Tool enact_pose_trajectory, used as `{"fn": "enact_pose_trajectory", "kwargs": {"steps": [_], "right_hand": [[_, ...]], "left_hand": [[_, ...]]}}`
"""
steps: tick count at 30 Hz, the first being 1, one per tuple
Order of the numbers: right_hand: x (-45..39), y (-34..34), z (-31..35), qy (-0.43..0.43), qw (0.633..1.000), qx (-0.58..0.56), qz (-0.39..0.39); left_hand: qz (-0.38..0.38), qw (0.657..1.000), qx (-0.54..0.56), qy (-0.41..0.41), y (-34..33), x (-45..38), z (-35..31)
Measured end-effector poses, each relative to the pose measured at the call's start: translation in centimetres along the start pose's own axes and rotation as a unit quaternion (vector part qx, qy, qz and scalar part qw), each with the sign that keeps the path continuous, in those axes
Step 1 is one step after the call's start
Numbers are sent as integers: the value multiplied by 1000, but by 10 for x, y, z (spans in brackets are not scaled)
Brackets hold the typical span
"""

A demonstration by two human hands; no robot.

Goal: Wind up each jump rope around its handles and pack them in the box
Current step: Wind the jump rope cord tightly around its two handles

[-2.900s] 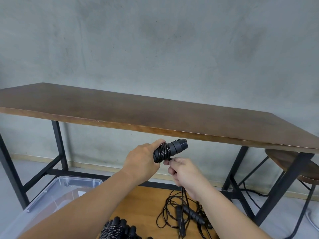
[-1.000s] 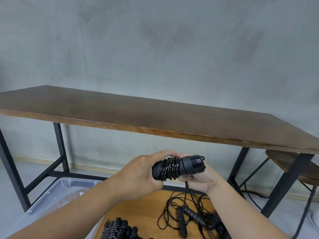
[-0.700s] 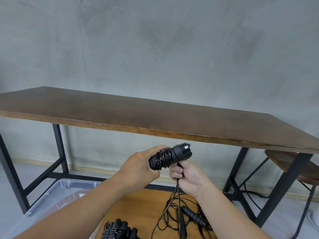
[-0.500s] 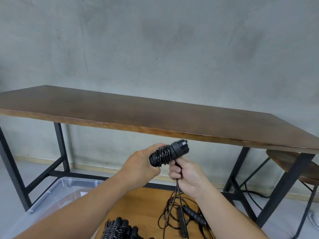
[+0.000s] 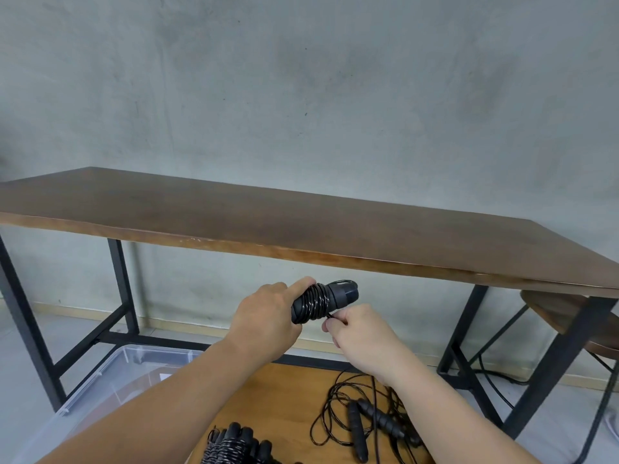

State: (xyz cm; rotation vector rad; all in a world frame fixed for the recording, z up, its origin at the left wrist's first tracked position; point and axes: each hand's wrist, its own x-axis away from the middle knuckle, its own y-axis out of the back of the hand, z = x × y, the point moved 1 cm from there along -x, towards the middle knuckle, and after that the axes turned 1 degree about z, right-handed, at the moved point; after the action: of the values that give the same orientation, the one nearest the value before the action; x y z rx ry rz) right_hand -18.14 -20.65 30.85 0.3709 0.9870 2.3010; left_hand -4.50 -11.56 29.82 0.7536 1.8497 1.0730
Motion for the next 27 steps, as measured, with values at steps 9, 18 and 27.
{"fn": "enact_pose_trajectory", "kwargs": {"steps": [9,18,27], "right_hand": [[7,16,17,43,979,197,37],[8,51,43,73,939,328,67],[-8,78,43,114,953,216,181]], "left_hand": [[-3,990,-126,-55,-3,4,1],[31,986,-105,-124,-1,12,0],[135,977,1,-163,13,15,0]]}}
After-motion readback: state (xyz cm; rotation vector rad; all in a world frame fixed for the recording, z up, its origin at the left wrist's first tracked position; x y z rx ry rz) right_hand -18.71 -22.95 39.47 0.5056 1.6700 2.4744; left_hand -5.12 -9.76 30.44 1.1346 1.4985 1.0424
